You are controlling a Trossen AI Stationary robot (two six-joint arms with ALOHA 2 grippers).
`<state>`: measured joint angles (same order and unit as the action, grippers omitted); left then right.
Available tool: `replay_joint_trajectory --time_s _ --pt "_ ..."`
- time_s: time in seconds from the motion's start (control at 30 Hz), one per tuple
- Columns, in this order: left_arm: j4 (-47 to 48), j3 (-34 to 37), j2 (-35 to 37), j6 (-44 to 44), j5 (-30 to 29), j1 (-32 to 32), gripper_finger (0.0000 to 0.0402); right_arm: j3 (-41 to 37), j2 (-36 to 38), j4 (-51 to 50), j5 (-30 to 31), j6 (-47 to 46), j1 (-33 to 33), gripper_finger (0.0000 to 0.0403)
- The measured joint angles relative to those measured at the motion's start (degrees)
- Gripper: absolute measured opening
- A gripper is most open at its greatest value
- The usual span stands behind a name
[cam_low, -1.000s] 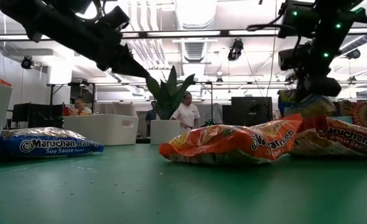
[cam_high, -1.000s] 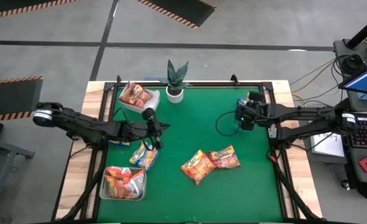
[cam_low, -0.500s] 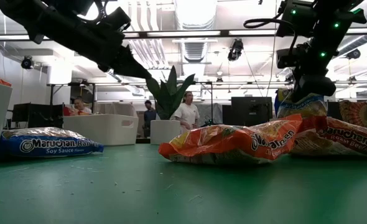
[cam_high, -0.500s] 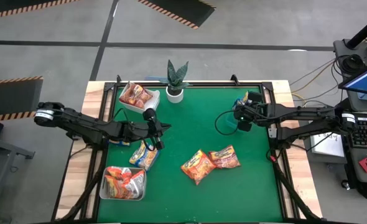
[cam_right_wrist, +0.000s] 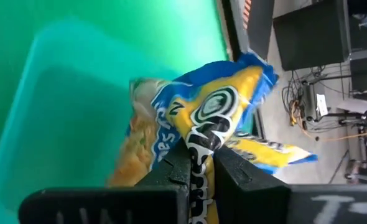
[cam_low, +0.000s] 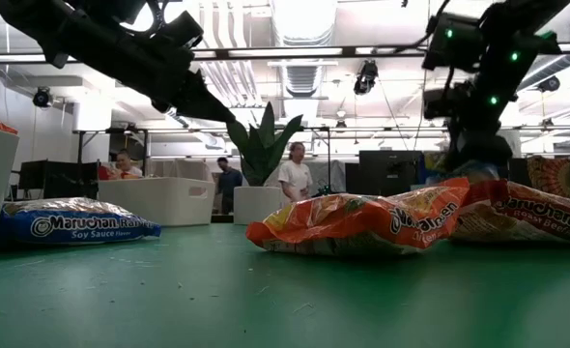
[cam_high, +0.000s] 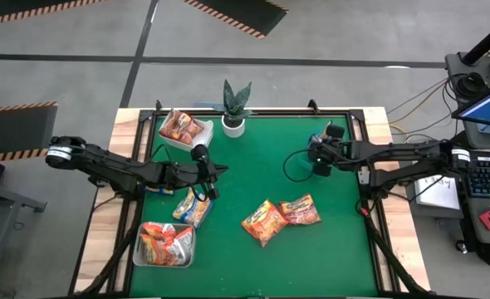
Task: Sort Maruchan noodles
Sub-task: Put the blue noodle pack into the blue bin
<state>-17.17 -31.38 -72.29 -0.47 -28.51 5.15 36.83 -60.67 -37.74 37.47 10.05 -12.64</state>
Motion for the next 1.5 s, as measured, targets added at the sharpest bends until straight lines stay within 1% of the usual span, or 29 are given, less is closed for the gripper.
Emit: replay_joint_trajectory --time_s 0.43,0.63,0.8,1.03,1.27,1.4,1.5 --pt "0.0 0.0 0.0 -0.5 0.1 0.0 0.0000 -1.0 -9.0 0.3 0.2 0.9 0.0 0.0022" --pt "0.0 0.0 0.0 -0.5 0.1 0.0 0.0000 -0.9 -9.9 0.4 0.2 0.4 -0.1 0.0026" --pt "0.0 0.0 0.0 -0.5 0.1 0.0 0.0000 -0.9 -8.4 0.4 0.1 0.3 -0.1 0.0058" --pt "0.0 0.0 0.0 -0.7 0.1 0.0 0.0000 -0.9 -6.3 0.4 0.2 0.2 -0.1 0.0117" --pt "0.0 0.0 0.0 -1.5 0.2 0.0 0.0000 -0.8 -3.3 0.6 3.0 -0.3 -0.1 0.0173" --pt "-0.1 0.0 0.1 -1.8 0.2 0.0 0.0000 -0.8 -1.3 0.6 3.3 -0.4 -0.1 0.0193" --pt "-0.2 0.0 0.1 -2.0 0.2 0.0 0.0000 -0.8 0.2 0.7 3.9 -0.5 -0.1 0.0200"
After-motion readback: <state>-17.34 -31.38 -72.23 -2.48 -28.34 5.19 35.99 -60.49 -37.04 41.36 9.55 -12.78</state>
